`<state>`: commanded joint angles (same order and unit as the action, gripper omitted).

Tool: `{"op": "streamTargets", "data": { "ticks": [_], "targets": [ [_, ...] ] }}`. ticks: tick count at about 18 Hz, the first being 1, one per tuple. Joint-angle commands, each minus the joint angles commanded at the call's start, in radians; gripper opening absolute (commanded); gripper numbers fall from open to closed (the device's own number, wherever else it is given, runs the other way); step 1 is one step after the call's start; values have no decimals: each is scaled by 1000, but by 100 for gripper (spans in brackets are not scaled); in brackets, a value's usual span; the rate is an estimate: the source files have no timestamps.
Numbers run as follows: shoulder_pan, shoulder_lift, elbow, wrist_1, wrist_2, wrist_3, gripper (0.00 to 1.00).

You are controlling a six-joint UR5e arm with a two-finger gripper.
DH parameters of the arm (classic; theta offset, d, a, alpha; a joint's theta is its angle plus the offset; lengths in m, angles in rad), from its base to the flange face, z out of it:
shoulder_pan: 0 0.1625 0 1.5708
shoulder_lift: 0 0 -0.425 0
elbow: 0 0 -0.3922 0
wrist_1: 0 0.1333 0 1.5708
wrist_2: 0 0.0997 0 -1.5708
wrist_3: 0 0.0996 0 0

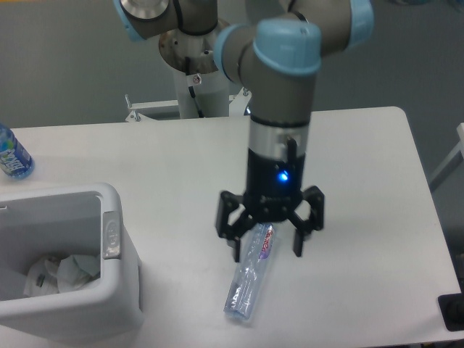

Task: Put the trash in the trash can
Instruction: 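Move the gripper over the clear water bottle and lower it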

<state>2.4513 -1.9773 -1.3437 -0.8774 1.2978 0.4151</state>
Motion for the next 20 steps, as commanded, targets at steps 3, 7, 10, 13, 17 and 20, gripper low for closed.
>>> {"op": "streamTargets", "data": {
  "ticks": [3, 7, 10, 13, 17, 20],
  "targets": [
    [2, -24, -21, -3, -2, 155, 100],
    [2, -100, 3, 0, -2, 176, 100],
    [-6, -149, -9, 0, -11, 168, 100],
    [-21, -184, -9, 0, -11, 139, 100],
    [-40, -207, -24, -2, -5, 133, 100],
    [-55, -224, -54, 0, 1, 137, 100]
  ]
}}
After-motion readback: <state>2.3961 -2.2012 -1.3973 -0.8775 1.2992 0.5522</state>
